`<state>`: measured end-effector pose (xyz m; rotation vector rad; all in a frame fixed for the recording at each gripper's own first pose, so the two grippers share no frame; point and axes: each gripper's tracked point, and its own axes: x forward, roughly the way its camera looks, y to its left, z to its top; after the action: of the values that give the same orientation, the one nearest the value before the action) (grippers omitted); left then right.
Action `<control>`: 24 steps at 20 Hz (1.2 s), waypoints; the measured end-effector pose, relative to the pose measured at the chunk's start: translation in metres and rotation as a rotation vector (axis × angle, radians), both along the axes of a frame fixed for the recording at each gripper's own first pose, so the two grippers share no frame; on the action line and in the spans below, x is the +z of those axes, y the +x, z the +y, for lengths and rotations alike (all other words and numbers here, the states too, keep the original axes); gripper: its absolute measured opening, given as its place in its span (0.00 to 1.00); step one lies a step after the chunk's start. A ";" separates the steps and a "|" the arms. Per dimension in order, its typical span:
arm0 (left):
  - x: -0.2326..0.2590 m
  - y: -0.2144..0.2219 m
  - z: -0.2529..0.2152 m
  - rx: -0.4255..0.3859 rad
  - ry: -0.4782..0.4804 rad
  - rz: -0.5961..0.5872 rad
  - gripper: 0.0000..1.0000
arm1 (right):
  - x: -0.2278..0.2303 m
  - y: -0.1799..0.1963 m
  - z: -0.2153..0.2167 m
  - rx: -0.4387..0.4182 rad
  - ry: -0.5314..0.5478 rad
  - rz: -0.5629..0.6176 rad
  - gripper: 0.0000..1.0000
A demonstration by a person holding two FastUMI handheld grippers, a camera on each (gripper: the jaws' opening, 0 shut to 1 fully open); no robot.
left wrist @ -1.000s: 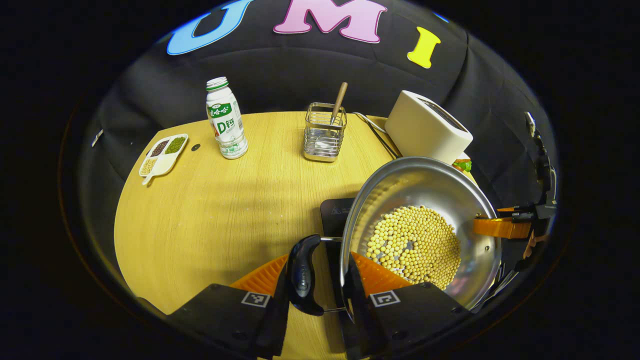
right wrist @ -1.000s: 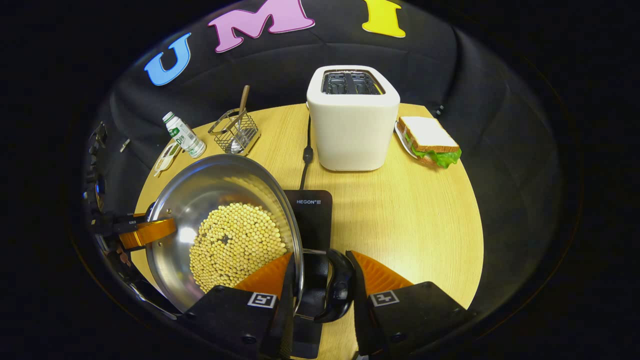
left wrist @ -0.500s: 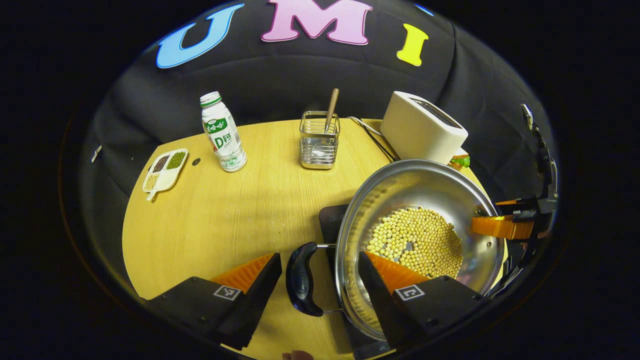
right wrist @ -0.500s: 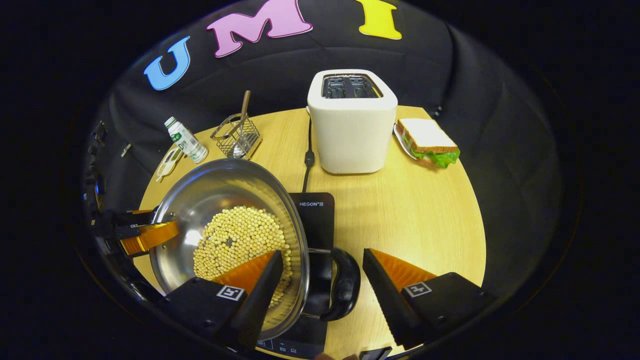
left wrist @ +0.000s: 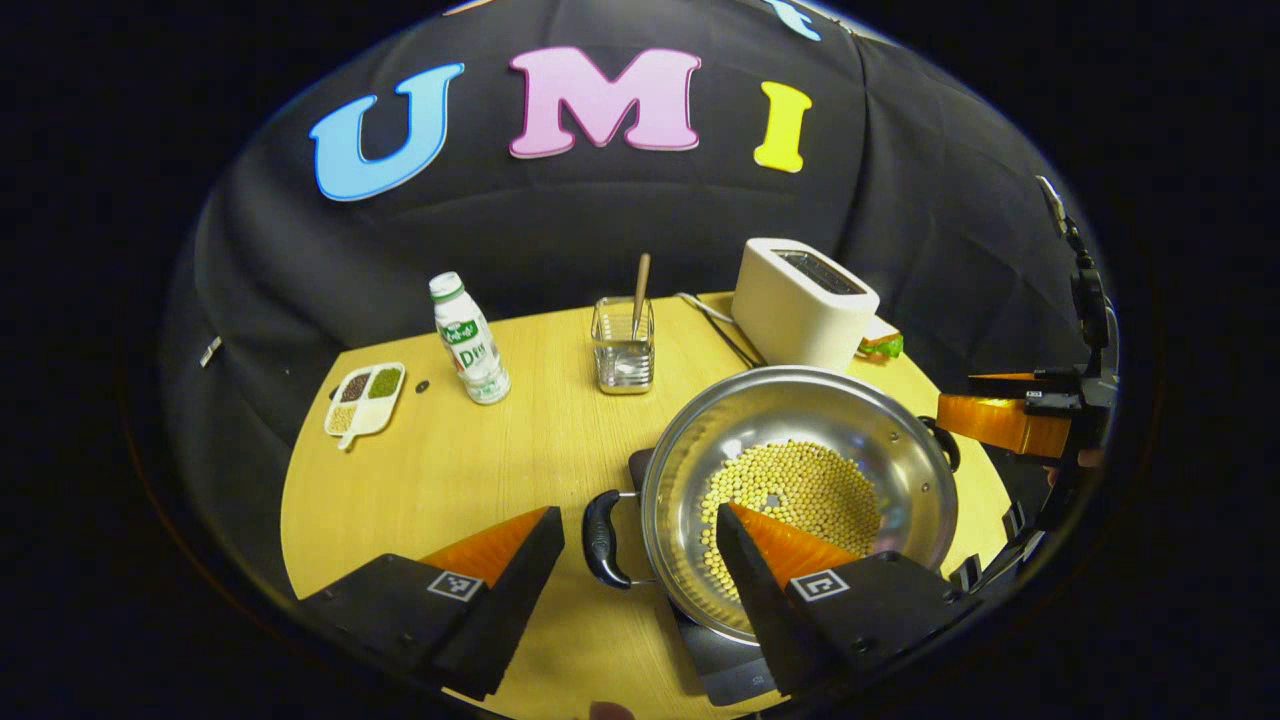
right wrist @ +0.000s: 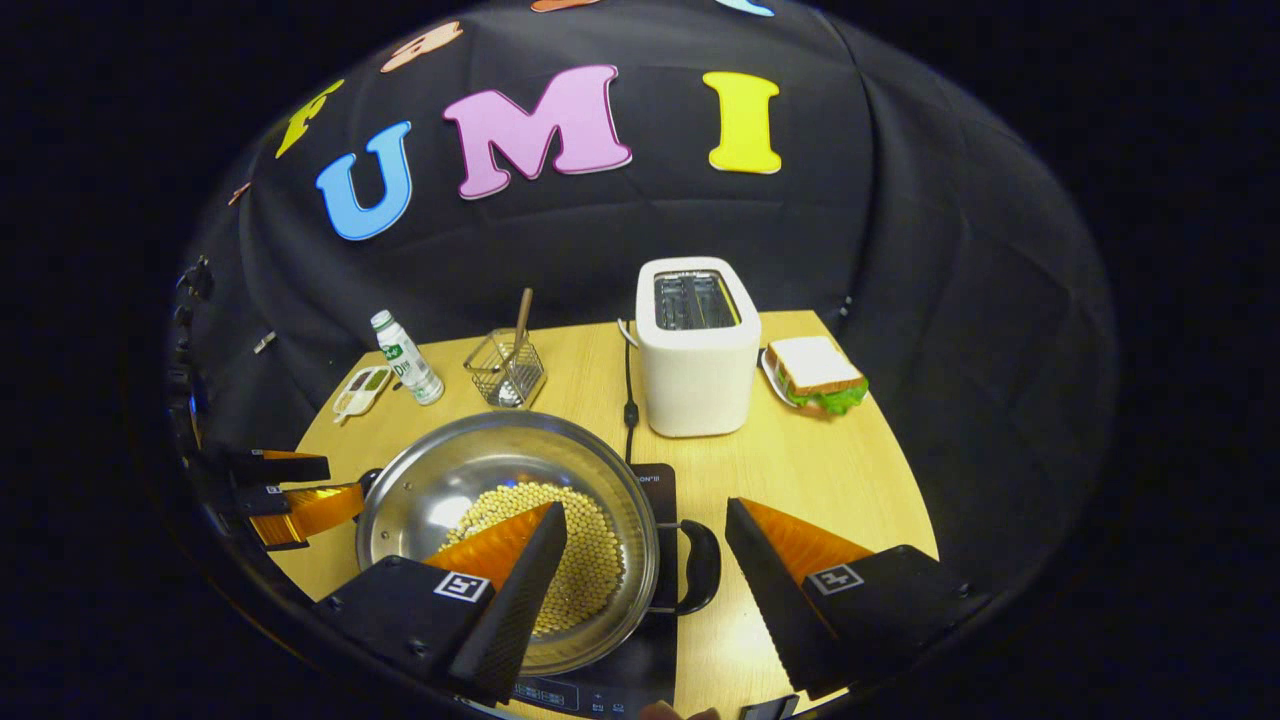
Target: First push the handle of the pot to place it horizontally, then grasp the pot with both hands and set it on the induction cooktop.
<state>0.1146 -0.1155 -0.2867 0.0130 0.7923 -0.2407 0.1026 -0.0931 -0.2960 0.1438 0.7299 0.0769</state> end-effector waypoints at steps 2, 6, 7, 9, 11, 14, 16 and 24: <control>0.030 -0.009 0.000 0.022 -0.052 -0.049 0.96 | 0.030 -0.004 0.002 -0.010 -0.012 -0.069 0.99; 0.082 -0.021 0.017 0.070 -0.115 -0.157 0.95 | 0.091 -0.014 0.004 -0.030 -0.045 -0.207 0.99; 0.094 -0.027 0.021 0.081 -0.122 -0.179 0.96 | 0.107 -0.018 0.007 -0.043 -0.033 -0.231 0.99; 0.120 -0.035 0.030 0.091 -0.131 -0.235 0.95 | 0.132 -0.026 0.013 -0.070 -0.001 -0.268 0.99; 0.147 -0.038 0.042 0.098 -0.100 -0.303 0.95 | 0.159 -0.032 0.016 -0.093 0.014 -0.326 0.99; 0.182 -0.047 0.058 0.122 -0.096 -0.416 0.95 | 0.203 -0.041 0.020 -0.114 -0.007 -0.457 0.99; 0.203 -0.055 0.070 0.144 -0.109 -0.479 0.95 | 0.233 -0.051 0.025 -0.116 -0.030 -0.541 0.98; 0.298 -0.095 0.134 0.204 -0.062 -0.749 0.94 | 0.338 -0.091 0.069 -0.097 -0.126 -0.824 0.98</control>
<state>0.0200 0.0182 0.0110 -0.0351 0.0383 -0.0529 0.0120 -0.0245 0.0417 0.0183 -0.0959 -0.0065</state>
